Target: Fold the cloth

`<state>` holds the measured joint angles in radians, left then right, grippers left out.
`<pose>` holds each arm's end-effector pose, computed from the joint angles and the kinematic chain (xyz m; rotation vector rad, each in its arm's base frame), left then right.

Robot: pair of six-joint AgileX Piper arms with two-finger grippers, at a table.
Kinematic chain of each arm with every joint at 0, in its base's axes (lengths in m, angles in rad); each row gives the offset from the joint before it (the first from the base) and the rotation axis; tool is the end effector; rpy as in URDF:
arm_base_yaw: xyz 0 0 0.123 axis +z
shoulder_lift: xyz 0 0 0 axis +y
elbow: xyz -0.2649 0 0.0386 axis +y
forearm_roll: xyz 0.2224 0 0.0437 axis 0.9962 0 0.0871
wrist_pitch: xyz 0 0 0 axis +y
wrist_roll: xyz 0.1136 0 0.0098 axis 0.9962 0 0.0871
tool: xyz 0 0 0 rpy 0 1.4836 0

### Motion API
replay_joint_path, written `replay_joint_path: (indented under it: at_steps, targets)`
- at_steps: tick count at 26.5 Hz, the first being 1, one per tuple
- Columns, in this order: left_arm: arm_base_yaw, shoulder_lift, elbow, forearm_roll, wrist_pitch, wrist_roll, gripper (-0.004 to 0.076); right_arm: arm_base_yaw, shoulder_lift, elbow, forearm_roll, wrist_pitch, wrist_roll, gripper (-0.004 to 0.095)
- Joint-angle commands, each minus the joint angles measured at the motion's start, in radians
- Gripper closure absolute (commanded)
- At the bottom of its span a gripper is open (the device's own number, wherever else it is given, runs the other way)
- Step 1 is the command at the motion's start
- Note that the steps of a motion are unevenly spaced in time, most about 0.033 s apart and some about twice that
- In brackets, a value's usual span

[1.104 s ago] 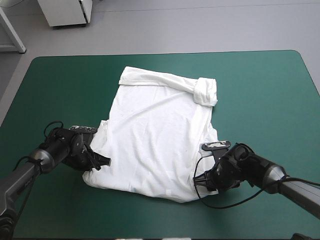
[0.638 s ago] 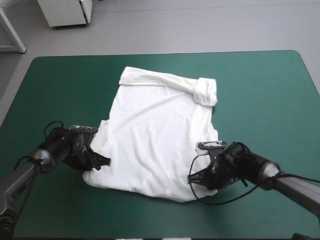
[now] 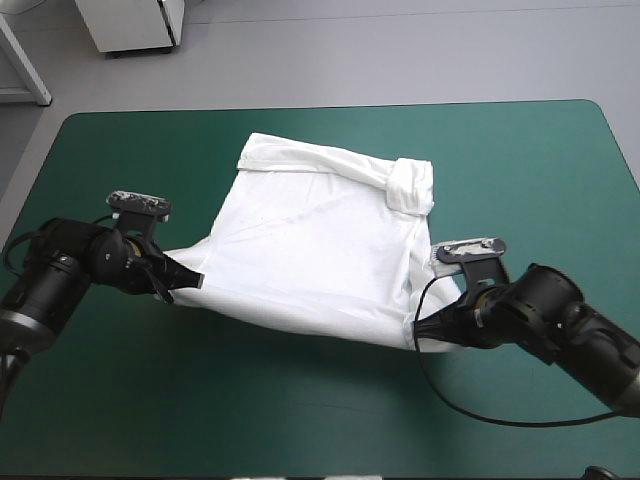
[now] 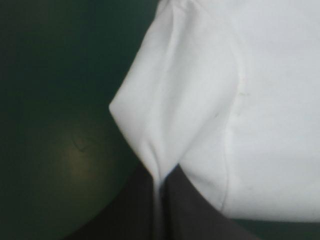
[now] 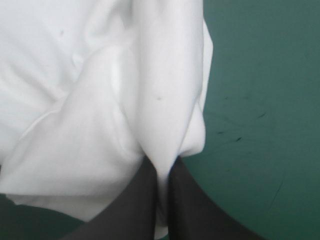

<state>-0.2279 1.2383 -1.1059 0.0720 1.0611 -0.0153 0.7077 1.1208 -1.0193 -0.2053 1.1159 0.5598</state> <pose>0.2230 -0.0444 0.2982 0.3104 2.6541 0.0177 0.1608 0.1101 0.2982 -0.2621 2.6526 0.1329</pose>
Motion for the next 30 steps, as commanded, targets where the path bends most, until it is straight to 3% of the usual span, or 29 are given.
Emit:
replay_joint_path:
  at_steps: [1,7,14,21,25,30]
  targets:
    - [0.000,-0.059,-0.145,-0.040,0.021,0.027,0.0746,-0.002,-0.071,-0.142,-0.062,0.043,-0.008,0.0924]
    - [0.000,-0.068,-0.565,-0.245,0.039,0.118,0.0746,-0.002,-0.046,-0.672,-0.071,0.073,-0.198,0.0924]
    - [0.000,-0.067,-0.891,-0.274,0.021,0.135,0.0746,-0.002,0.079,-1.110,-0.026,0.134,-0.366,0.0920]
    - [0.000,-0.065,-1.164,-0.310,-0.130,0.135,0.0746,-0.002,0.217,-1.516,0.073,0.132,-0.447,0.0918]
    - [0.000,-0.049,-1.271,-0.343,-0.172,0.135,0.0746,-0.002,0.259,-1.658,0.145,0.110,-0.475,0.0914]
    - [0.000,-0.031,-1.333,-0.406,-0.223,0.151,0.0746,-0.002,0.263,-1.717,0.221,-0.002,-0.502,0.0900]
